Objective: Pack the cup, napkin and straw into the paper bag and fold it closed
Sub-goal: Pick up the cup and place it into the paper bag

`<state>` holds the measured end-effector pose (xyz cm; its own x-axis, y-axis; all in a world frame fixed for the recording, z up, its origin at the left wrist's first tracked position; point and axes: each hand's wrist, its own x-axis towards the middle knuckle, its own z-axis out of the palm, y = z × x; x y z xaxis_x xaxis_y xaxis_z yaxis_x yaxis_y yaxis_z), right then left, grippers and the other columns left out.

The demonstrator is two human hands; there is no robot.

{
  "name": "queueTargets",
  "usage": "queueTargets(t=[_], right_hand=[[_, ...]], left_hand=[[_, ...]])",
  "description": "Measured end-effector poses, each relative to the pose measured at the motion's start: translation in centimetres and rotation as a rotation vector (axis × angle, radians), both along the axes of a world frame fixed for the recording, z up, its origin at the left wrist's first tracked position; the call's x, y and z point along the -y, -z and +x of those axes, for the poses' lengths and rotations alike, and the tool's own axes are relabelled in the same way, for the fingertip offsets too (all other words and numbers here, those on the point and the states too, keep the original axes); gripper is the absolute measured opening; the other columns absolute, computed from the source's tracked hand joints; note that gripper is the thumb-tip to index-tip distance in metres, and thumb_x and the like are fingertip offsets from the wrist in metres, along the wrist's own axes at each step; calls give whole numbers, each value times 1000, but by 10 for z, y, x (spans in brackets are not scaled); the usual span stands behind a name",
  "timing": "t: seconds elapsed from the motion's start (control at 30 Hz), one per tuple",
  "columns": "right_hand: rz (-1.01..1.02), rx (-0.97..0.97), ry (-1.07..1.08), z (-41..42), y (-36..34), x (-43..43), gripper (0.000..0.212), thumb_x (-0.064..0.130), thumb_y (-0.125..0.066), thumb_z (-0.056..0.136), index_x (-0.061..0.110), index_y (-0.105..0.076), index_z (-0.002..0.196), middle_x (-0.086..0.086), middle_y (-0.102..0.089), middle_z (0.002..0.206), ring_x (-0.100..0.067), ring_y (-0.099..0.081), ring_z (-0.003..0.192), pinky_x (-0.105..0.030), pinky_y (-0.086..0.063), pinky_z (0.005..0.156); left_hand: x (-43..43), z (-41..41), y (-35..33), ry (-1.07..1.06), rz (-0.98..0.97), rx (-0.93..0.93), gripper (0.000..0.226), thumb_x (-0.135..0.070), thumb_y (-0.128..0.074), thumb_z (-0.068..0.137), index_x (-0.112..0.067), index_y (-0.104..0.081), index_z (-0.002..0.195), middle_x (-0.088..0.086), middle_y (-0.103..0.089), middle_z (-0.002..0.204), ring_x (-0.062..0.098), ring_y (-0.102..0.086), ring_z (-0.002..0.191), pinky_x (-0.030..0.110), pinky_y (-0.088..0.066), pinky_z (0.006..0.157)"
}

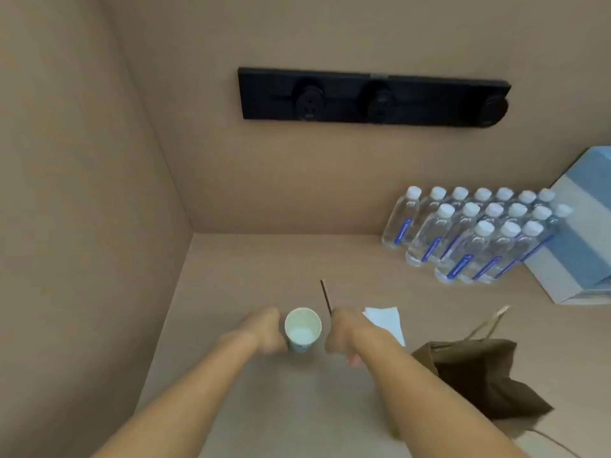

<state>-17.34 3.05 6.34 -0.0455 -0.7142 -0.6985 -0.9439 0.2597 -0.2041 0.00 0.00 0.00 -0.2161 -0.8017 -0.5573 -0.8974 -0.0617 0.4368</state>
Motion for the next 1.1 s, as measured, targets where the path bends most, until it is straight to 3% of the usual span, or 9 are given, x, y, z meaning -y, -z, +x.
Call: queueTargets(t=[0.07,0.13,0.2,0.3,0.4,0.63,0.8,0.93,1.1], right_hand=[[-36,74,115,1,26,3,12,11,-58,88,13,-50,96,-11,-58,122,-32,-60,118,-35,-52,85],[-58,188,247,1,57,6,57,11,-65,85,11,-40,137,-13,-51,137,-35,-55,123,-43,-56,87],[-88,372,424,3,80,5,83,9,-69,82,16,-23,151,-11,-43,147,-36,-50,128,-48,-54,93],[-148,634,606,1,106,4,85,5,-73,78,26,-30,149,-3,-46,141,-31,-54,124,-46,-59,84],[-187,752,605,0,118,4,67,1,-72,79,28,-47,136,2,-56,129,-20,-57,115,-45,-62,75],[-209,755,511,12,124,5,57,0,-73,79,34,-48,119,-4,-65,115,-27,-65,107,-43,-62,75],[-224,781,482,11,108,-2,60,-5,-73,78,18,-52,129,-11,-65,116,-30,-67,102,-43,-61,78],[-264,752,435,8,68,-11,55,-5,-71,78,11,-54,129,-18,-67,116,-35,-68,102,-47,-60,82],[-370,712,354,-7,4,-27,53,2,-78,74,18,-60,121,-8,-69,110,-30,-73,89,-45,-62,79]], left_hand=[[-2,-1,16,-105,-18,-61,82,-27,-78,72,-8,-39,142,14,-51,144,29,-49,133,34,-44,104],[-8,-3,31,-234,-20,-187,87,-18,-80,70,-8,-36,145,13,-49,147,27,-47,136,36,-44,107],[-11,-6,47,-373,-16,-334,87,-9,-83,67,-11,-41,143,10,-55,143,24,-52,132,40,-47,105],[-12,-10,58,-479,-4,-534,78,-11,-83,59,-21,-56,131,4,-67,127,24,-63,118,53,-54,95],[-13,-13,59,-458,48,-591,65,-16,-76,58,-29,-61,120,1,-71,113,23,-67,104,54,-55,93],[-11,-16,64,-388,66,-616,64,6,-71,75,-19,-55,132,8,-67,123,30,-64,115,54,-54,95],[-14,-5,45,-322,105,-653,57,6,-71,77,-25,-57,122,7,-68,106,22,-66,88,48,-60,84],[-19,-5,5,-249,72,-664,57,4,-73,76,-24,-58,124,4,-67,107,21,-66,92,42,-62,81],[-35,-15,-61,-172,-18,-676,56,7,-67,76,-24,-59,122,5,-65,110,24,-64,88,52,-60,85]])
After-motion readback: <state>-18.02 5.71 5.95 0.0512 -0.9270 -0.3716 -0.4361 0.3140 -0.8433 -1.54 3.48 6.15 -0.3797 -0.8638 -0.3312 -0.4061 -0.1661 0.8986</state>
